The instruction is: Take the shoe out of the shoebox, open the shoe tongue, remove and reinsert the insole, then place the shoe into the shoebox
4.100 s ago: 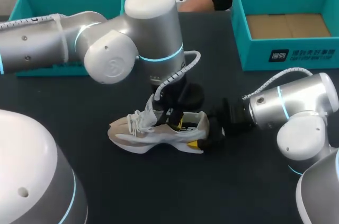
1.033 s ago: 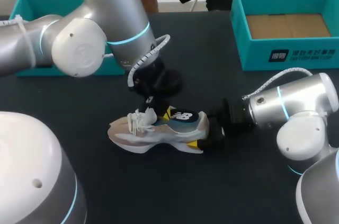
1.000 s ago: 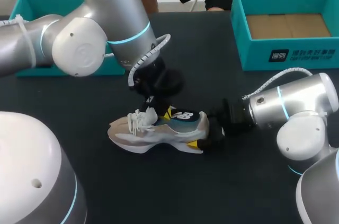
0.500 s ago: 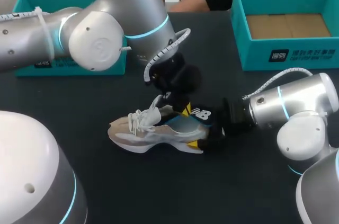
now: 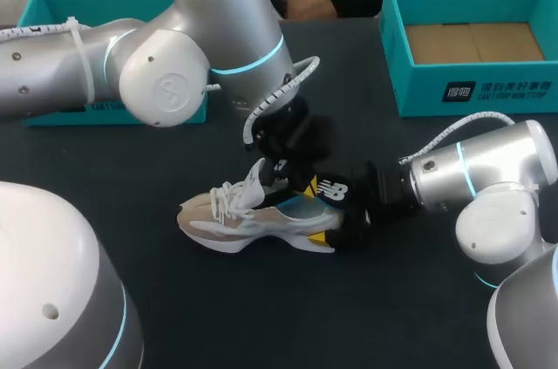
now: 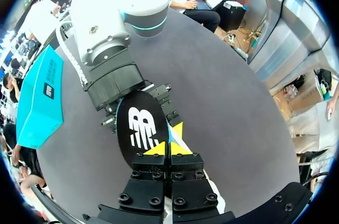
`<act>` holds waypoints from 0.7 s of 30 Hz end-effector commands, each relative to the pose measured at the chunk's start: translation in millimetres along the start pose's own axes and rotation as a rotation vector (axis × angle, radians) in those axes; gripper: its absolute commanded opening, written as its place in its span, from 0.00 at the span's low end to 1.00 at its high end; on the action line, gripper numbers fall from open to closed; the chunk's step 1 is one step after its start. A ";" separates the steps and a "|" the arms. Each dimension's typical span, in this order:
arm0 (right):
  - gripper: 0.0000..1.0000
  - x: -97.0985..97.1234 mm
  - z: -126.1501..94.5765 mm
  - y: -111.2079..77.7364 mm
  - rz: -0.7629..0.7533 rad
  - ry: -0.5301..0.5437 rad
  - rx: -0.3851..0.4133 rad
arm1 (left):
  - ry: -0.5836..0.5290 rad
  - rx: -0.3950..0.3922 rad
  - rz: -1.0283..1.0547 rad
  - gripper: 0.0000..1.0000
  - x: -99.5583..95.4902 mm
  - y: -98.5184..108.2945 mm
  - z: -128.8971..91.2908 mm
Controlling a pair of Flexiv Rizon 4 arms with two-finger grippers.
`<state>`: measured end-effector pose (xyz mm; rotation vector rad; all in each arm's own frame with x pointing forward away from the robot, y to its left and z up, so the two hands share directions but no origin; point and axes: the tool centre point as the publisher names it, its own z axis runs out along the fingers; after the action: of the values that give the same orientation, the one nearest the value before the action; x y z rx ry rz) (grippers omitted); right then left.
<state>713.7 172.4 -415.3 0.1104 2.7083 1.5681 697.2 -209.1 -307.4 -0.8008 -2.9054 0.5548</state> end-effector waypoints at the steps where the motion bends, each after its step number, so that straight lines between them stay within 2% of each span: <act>1: 0.00 -0.5 5.2 -0.9 0.001 -0.002 0.007 | -0.039 0.007 -0.019 0.00 14.1 11.1 -9.2; 12: 0.00 -0.5 5.2 -0.9 0.001 -0.002 0.007 | -0.084 0.023 -0.066 0.00 24.3 23.7 -20.9; 21: 0.00 -0.5 5.2 -0.9 0.001 -0.002 0.007 | -0.078 0.019 -0.049 0.00 17.6 18.6 -22.1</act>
<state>713.7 172.6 -415.3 0.1103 2.7086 1.5672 695.1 -175.7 -293.4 -0.7179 -2.9756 0.6345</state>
